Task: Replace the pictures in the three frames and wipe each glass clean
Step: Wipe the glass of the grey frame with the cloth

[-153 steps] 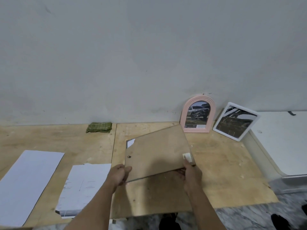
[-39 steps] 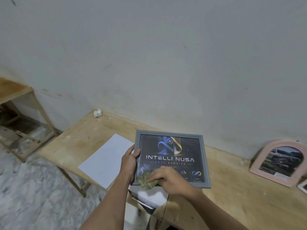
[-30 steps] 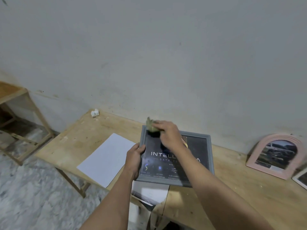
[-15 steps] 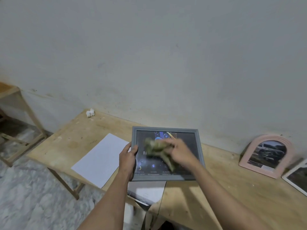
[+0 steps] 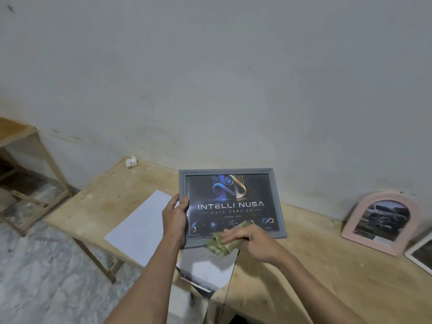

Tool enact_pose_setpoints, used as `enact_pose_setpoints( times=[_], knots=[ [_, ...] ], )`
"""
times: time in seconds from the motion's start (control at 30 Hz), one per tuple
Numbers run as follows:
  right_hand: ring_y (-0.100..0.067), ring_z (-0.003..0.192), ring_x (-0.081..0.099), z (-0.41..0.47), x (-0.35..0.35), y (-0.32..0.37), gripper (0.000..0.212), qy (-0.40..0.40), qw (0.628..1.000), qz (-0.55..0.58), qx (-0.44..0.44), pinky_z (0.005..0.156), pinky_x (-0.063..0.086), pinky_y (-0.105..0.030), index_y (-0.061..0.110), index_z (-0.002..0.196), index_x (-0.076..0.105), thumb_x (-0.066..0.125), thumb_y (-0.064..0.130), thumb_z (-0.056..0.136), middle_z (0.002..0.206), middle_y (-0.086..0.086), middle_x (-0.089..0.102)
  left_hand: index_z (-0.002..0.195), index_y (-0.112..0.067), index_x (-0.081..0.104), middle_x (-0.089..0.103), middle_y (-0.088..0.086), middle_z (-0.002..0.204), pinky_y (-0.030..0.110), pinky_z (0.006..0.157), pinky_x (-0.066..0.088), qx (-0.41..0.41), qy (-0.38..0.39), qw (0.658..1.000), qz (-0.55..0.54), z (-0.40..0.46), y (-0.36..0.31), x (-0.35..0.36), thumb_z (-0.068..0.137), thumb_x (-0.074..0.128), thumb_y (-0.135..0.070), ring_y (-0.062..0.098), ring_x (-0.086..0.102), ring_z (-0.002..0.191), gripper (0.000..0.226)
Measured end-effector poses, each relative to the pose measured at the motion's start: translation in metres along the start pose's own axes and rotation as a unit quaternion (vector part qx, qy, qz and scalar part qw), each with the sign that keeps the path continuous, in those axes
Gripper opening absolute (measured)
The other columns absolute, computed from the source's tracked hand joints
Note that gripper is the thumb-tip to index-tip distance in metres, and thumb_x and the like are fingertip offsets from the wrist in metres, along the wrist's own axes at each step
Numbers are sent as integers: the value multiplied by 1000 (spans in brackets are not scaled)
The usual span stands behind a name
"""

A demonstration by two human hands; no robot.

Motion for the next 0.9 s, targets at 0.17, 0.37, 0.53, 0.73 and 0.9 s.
enact_pose_setpoints(
  times=[0.17,0.37,0.53,0.73,0.9],
  knots=[
    [-22,71,66,-5,-97,36,40,-210,975,70,-25,69,50,-31,16,96,76,50,-13,85,80,-10,72,136,-21,61,70,-3,127,43,110,45,-6,60,998,28,2,2,11,91,64,-25,16,63,120,46],
    [-20,112,61,17,-162,60,51,-332,904,-242,-116,100,27,1,8,95,76,49,-22,65,115,-7,70,130,-18,65,73,8,120,50,99,52,11,78,997,-2,2,-21,29,89,66,-26,26,71,105,42],
    [-7,113,60,-2,-96,0,42,-239,966,-93,-42,99,37,-9,13,87,76,50,-19,80,116,2,69,131,-20,63,70,4,124,44,96,55,32,26,999,-15,8,-33,20,80,71,-35,22,67,111,54],
    [-2,81,64,-23,-104,-6,43,-166,985,14,39,75,48,-16,23,86,75,52,-13,83,86,7,74,131,-23,65,71,0,123,40,98,52,40,52,998,20,11,-29,21,92,63,-25,19,65,116,39],
    [-3,109,57,-20,-210,71,52,-422,892,-140,-84,100,37,-8,15,108,73,48,-17,76,111,10,66,118,-21,71,76,12,105,38,78,57,53,99,994,1,13,-38,46,94,61,-18,23,70,81,26]
  ],
)
Point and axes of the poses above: each hand's wrist, its own z-axis towards the middle knuckle, its own x-axis out of the palm, y = z × x, the point moved 9 cm from there along z, towards the middle knuckle
